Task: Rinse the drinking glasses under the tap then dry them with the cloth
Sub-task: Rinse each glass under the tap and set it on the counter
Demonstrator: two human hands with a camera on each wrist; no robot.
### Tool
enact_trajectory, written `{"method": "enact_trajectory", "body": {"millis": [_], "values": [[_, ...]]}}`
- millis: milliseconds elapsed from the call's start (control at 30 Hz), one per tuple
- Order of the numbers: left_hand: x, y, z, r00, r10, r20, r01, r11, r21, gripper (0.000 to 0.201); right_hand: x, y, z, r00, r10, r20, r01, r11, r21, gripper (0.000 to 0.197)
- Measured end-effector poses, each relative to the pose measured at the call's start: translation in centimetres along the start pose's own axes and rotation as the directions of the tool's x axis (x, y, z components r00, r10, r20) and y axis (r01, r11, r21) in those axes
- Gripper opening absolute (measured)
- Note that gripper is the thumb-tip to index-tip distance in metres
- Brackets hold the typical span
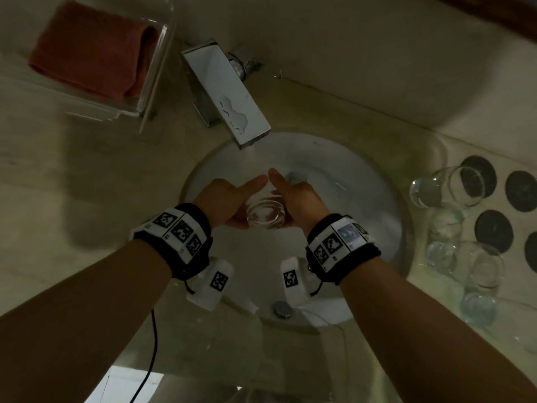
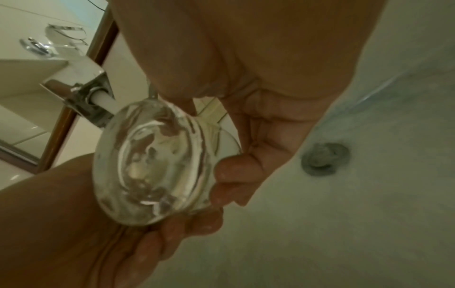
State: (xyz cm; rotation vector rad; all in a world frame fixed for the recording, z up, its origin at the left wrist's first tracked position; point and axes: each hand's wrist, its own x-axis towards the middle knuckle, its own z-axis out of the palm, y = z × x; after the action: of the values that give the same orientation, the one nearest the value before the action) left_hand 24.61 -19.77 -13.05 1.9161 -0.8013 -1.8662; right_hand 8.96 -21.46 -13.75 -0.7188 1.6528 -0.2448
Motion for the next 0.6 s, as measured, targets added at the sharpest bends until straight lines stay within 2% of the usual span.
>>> {"method": "enact_trajectory", "body": {"millis": [67, 100, 167, 300, 400, 433, 467, 600], "values": [[-0.2, 0.2, 0.2, 1.0, 0.004, 0.025, -0.004, 1.0, -0.005, 0.057, -0.5, 0.1, -0.3, 1.0, 0.015, -0.028, -0.015, 1.0, 0.0, 0.091], [-0.2, 0.2, 0.3, 0.999, 0.008, 0.039, -0.008, 1.0, 0.002, 0.058, -0.7, 0.2, -0.5, 0.999, 0.014, -0.032, -0.014, 1.0, 0.005, 0.088], [-0.5, 0.5, 0.5, 0.998, 0.019, 0.055, -0.021, 0.999, 0.032, 0.06, -1.5, 0.1, -0.9, 1.0, 0.005, -0.025, -0.004, 1.0, 0.004, 0.068], [-1.6, 0.6, 1.3, 0.983, 0.147, 0.108, -0.151, 0.988, 0.025, 0.041, -4.2, 0.6, -2.5, 0.993, -0.117, -0.003, 0.117, 0.989, 0.088, 0.043], [-2.8, 0.6, 2.2, 0.945, 0.285, 0.162, -0.299, 0.952, 0.066, 0.051, -7.2, 2.2, -4.2, 0.969, -0.246, -0.014, 0.244, 0.953, 0.178, 0.018], [-3.3, 0.6, 2.6, 0.92, 0.341, 0.194, -0.367, 0.923, 0.115, 0.058, -8.2, 3.0, -4.9, 0.955, -0.295, -0.038, 0.298, 0.944, 0.144, 0.019], [-3.9, 0.6, 3.1, 0.893, 0.384, 0.236, -0.427, 0.889, 0.166, 0.064, -9.0, 3.9, -5.5, 0.939, -0.34, -0.053, 0.343, 0.935, 0.088, 0.029], [-6.0, 0.8, 6.3, 0.782, 0.493, 0.381, -0.602, 0.756, 0.258, 0.075, -12.2, 7.0, -7.8, 0.91, -0.397, -0.121, 0.384, 0.916, -0.119, 0.08]]}}
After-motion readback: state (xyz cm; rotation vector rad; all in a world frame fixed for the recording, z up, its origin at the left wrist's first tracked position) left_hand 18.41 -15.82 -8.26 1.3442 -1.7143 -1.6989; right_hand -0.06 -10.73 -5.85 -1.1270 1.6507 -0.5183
